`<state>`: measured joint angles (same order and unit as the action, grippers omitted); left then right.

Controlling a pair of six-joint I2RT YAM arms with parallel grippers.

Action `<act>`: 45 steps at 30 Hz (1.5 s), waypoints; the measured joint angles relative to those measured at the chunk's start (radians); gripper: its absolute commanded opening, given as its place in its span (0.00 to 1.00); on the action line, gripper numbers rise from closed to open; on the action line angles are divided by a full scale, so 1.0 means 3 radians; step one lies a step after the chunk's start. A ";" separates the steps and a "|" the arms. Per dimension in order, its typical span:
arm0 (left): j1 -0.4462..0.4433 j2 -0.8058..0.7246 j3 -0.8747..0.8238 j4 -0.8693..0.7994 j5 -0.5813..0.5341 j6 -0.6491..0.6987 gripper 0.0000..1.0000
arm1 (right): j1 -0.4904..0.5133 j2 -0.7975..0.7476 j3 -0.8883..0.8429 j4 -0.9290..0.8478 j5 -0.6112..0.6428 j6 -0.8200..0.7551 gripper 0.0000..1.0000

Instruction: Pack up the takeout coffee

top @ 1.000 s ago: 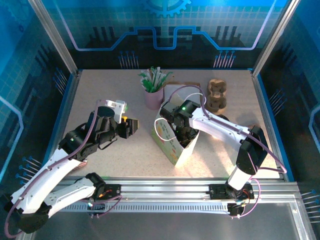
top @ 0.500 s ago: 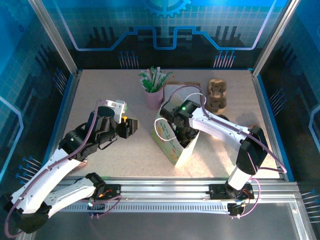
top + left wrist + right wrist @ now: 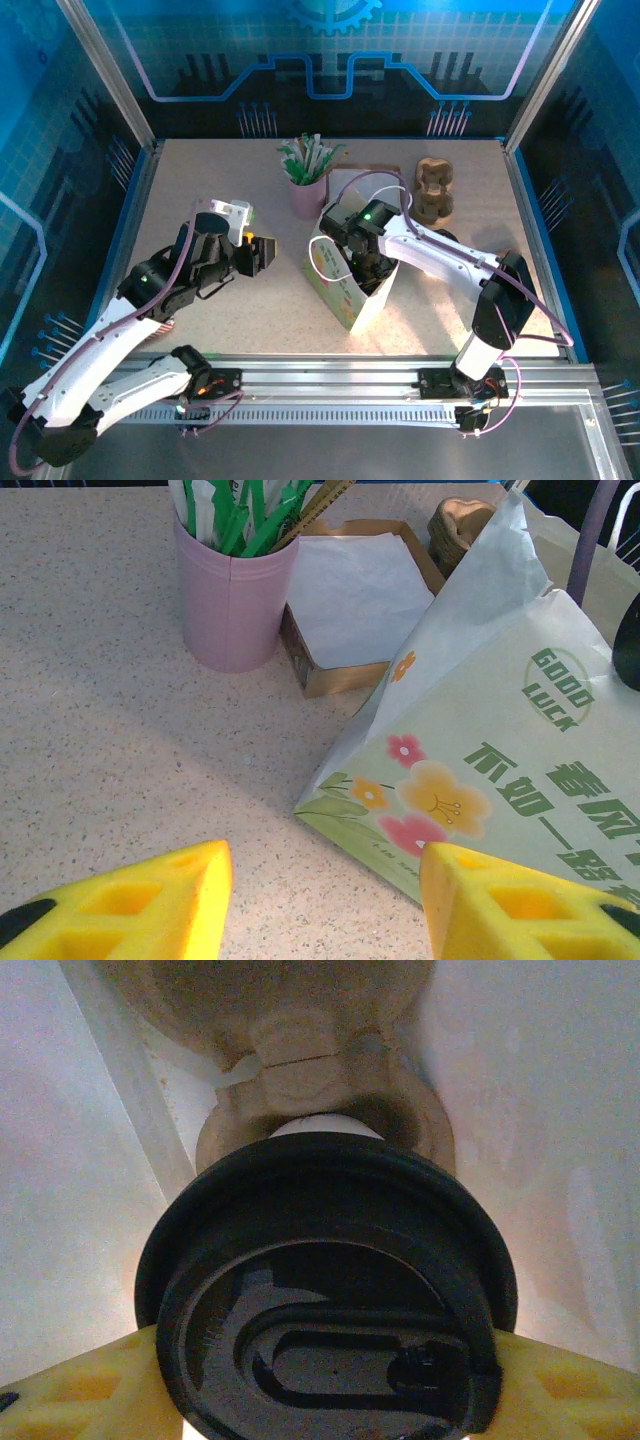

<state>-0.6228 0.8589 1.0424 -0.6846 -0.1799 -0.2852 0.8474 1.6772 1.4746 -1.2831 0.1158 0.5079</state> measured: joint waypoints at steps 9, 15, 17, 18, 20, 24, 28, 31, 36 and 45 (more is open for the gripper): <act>0.0000 0.0000 0.0000 0.0000 0.0000 0.0000 0.54 | 0.0000 0.0001 0.0009 0.0004 0.0010 0.0001 0.71; 0.0000 0.0000 0.0000 0.0000 0.0000 0.0000 0.54 | 0.0000 0.0001 0.0015 0.0008 0.0011 -0.0003 0.77; 0.0000 0.0000 0.0000 0.0000 0.0000 0.0000 0.54 | 0.0000 0.0003 0.0020 0.0008 0.0011 -0.0010 0.79; 0.0000 0.0000 0.0000 0.0000 0.0000 0.0000 0.54 | 0.0000 0.0003 0.0022 0.0009 0.0011 -0.0011 0.80; 0.0000 0.0000 0.0000 0.0000 0.0000 0.0000 0.54 | 0.0000 0.0003 0.0028 0.0008 0.0009 -0.0011 0.81; 0.0000 0.0000 0.0000 0.0000 0.0000 0.0000 0.54 | 0.0000 0.0004 0.0050 0.0006 0.0011 -0.0013 0.85; 0.0001 0.0000 0.0000 0.0000 0.0000 0.0000 0.54 | 0.0000 0.0004 0.0058 0.0008 0.0010 -0.0019 0.91; 0.0000 0.0000 0.0000 0.0000 0.0000 0.0000 0.54 | 0.0000 0.0004 0.0065 0.0006 0.0010 -0.0025 0.92; 0.0000 0.0001 0.0000 0.0000 0.0000 0.0000 0.54 | 0.0000 0.0004 0.0065 0.0005 0.0011 -0.0032 1.00; 0.0000 0.0001 0.0000 -0.0001 0.0000 0.0001 0.54 | 0.0000 0.0004 0.0112 -0.0004 0.0013 -0.0036 1.00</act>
<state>-0.6228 0.8593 1.0424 -0.6849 -0.1799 -0.2848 0.8474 1.6783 1.5082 -1.2842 0.1196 0.4973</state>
